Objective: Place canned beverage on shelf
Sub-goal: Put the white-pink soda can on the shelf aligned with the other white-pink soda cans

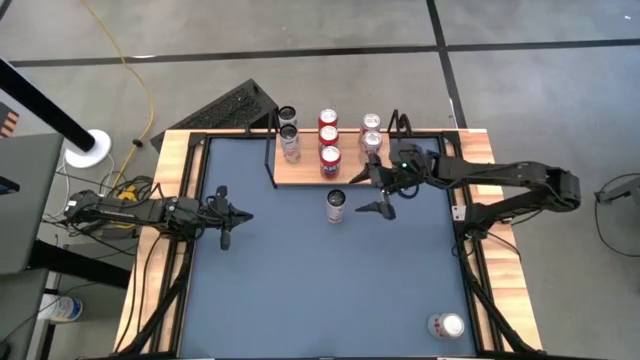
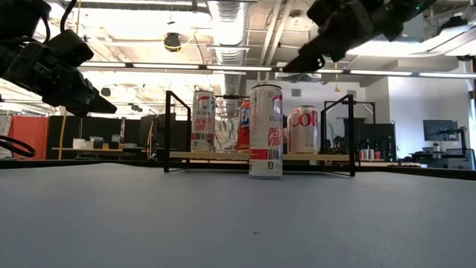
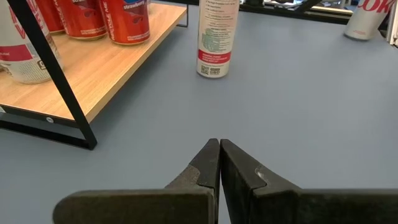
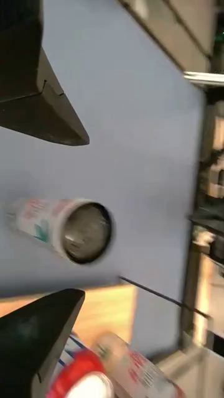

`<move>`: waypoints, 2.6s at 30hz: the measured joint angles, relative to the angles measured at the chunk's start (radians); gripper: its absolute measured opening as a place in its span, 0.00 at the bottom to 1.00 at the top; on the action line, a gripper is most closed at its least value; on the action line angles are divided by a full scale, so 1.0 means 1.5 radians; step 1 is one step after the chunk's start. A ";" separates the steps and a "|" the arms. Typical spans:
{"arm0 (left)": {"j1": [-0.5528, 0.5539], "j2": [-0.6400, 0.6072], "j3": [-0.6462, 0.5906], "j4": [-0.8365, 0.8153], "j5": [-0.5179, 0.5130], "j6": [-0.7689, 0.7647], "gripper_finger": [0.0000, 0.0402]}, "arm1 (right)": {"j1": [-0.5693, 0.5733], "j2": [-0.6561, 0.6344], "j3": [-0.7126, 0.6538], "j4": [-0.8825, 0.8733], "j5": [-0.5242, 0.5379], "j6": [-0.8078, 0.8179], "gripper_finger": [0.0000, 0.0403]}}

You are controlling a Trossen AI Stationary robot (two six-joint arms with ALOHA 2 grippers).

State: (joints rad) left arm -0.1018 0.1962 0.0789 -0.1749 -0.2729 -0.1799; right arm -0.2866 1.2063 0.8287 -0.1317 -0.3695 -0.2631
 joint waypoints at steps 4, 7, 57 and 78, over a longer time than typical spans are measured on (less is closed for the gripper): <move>0.000 0.000 0.000 0.000 0.000 0.000 0.00 | -0.005 0.054 0.048 -0.048 0.000 -0.031 0.95; 0.000 0.000 0.000 0.000 0.000 0.000 0.00 | -0.017 0.102 0.096 -0.063 -0.001 -0.046 0.95; 0.000 0.000 0.000 0.000 0.000 0.000 0.00 | -0.014 0.237 0.203 -0.104 -0.139 -0.187 0.95; 0.000 0.000 0.000 0.000 0.000 0.000 0.00 | -0.024 0.251 0.204 -0.140 -0.144 -0.180 0.95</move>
State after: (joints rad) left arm -0.1020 0.1959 0.0789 -0.1749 -0.2729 -0.1800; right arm -0.3229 1.5833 1.1339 -0.3413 -0.5860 -0.5335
